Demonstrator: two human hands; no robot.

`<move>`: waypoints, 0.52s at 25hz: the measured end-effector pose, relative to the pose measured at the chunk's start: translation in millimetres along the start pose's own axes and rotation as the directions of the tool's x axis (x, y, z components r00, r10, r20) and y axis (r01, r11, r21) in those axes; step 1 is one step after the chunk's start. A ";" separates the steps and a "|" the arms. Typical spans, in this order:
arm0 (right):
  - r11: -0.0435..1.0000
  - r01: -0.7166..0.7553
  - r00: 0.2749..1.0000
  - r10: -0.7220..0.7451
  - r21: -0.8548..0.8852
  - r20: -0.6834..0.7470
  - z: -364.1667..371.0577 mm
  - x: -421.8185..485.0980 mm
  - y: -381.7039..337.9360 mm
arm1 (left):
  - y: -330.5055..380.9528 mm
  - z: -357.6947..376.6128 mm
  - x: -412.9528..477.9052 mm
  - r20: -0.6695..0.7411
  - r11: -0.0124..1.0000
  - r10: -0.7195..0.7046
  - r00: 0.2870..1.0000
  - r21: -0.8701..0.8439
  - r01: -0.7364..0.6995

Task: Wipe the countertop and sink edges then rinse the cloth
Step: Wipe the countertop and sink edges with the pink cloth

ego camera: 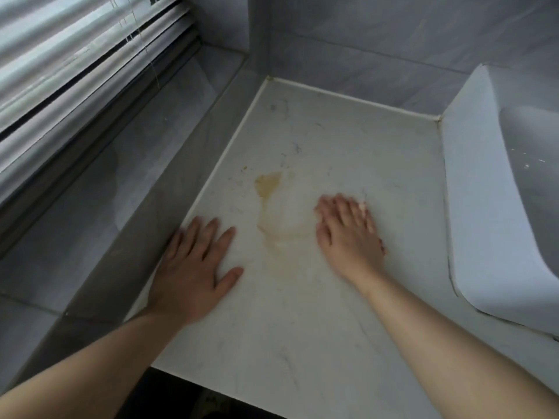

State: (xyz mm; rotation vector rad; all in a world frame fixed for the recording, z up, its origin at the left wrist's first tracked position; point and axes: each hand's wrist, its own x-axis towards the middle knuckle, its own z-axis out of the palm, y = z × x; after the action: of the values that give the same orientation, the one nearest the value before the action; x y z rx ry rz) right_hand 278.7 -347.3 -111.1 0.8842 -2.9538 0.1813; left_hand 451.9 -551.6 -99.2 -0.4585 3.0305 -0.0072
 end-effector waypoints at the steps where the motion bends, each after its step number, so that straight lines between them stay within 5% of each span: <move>1: 0.993 -0.119 0.992 0.119 0.007 0.034 -1.7 19.8 5.4 | 1.0 -0.8 0.5 -0.009 0.999 -0.034 0.999 -0.016 0.034; 4: 0.956 -0.282 0.957 0.274 0.076 0.093 -2.2 75.6 -19.7 | 2.6 1.3 2.0 0.003 0.998 -0.050 0.999 -0.043 0.050; 6: 0.995 -0.065 0.993 0.056 0.081 0.108 3.0 80.4 -58.0 | 1.3 0.8 2.6 0.004 0.998 -0.055 0.998 -0.039 0.055; 8: 0.958 0.268 0.953 -0.280 0.103 0.119 4.8 53.3 -81.4 | -1.1 0.2 2.5 0.009 0.997 -0.062 0.998 -0.044 0.062; 10: 0.919 0.386 0.910 -0.393 0.081 0.132 1.2 34.0 -65.1 | -0.8 0.8 2.0 0.011 0.997 -0.057 0.998 -0.048 0.057; 13: 1.000 0.022 0.996 -0.022 0.006 0.090 2.0 77.9 -29.6 | -0.4 0.4 3.3 -0.020 0.998 -0.045 0.999 -0.051 0.044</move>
State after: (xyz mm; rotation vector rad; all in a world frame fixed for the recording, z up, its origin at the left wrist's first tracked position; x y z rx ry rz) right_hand 229.9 -414.4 -103.7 0.9497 -3.0261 0.1517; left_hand 448.9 -553.0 -99.9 -0.5332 3.0466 0.0625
